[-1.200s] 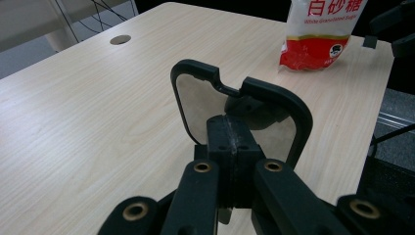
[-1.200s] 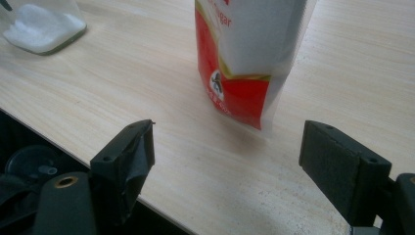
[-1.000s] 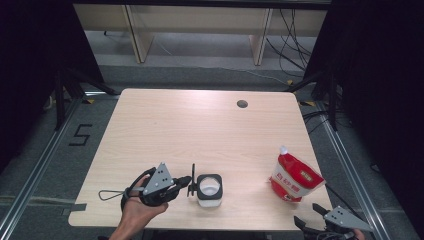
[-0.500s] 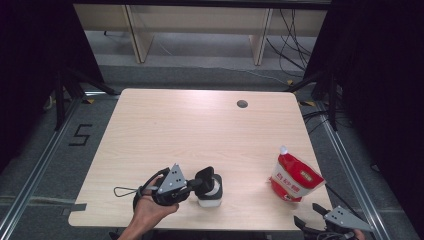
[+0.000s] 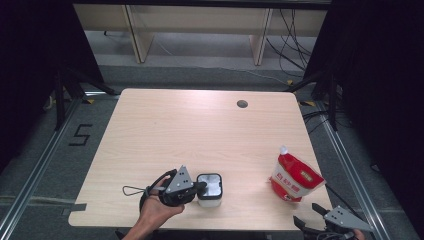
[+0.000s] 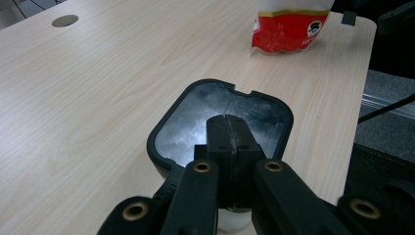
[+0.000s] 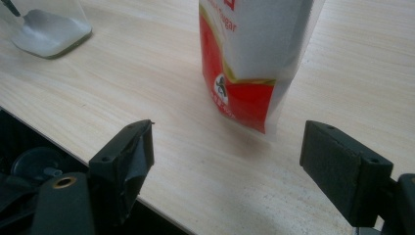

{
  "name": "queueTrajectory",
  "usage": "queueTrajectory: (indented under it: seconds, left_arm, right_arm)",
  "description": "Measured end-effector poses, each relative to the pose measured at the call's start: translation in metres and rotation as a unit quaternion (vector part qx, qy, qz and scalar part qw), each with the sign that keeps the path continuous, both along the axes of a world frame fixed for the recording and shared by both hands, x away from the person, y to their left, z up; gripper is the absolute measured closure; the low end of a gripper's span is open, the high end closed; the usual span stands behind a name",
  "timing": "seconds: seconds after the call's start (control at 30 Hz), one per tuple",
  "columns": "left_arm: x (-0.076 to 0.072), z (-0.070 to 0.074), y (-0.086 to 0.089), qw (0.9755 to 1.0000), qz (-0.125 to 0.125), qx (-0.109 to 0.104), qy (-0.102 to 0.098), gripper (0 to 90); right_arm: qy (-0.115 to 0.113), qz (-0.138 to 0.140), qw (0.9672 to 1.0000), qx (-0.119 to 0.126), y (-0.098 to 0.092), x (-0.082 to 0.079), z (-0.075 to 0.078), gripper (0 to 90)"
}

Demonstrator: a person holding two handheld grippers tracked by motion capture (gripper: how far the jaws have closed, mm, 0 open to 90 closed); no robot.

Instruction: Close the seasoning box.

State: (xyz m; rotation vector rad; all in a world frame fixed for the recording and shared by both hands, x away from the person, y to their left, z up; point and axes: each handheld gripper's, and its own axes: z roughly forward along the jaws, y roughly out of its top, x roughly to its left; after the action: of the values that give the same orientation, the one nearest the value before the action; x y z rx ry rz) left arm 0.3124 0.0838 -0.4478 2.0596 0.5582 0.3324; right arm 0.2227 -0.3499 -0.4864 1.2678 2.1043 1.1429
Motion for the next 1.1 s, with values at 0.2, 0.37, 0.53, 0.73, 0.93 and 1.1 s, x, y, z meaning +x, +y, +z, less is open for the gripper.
queueTrajectory:
  seconds: [0.2,0.37,0.53,0.73,0.93,1.1]
  left_arm:
    - [0.000,0.002,0.003,0.9998,-0.005,-0.020,0.004,80.6]
    - [-0.005,0.006,0.011,0.9985,-0.002,-0.054,0.006,65.3]
    - [-0.006,0.003,0.023,0.9976,0.009,-0.068,0.012,52.7]
    - [-0.009,-0.003,0.037,0.9971,0.032,-0.063,0.028,37.9]
    - [-0.015,-0.009,0.050,0.9967,0.037,-0.061,0.039,30.9]
    - [-0.017,-0.017,0.060,0.9957,0.048,-0.066,0.044,26.4]
  right_arm:
    - [-0.011,0.000,0.9999,-0.008,-0.001,0.000,0.000,21.0]
    - [0.011,-0.009,0.9998,0.010,0.002,-0.002,0.001,21.0]
    - [-0.002,0.009,1.0000,0.001,0.000,0.001,0.000,21.1]
    - [-0.004,0.003,1.0000,-0.004,0.000,0.001,0.000,21.0]
    - [-0.012,0.005,0.9999,-0.009,0.001,0.000,0.000,20.9]
    - [-0.009,0.006,0.9999,-0.006,0.001,0.000,0.000,20.8]
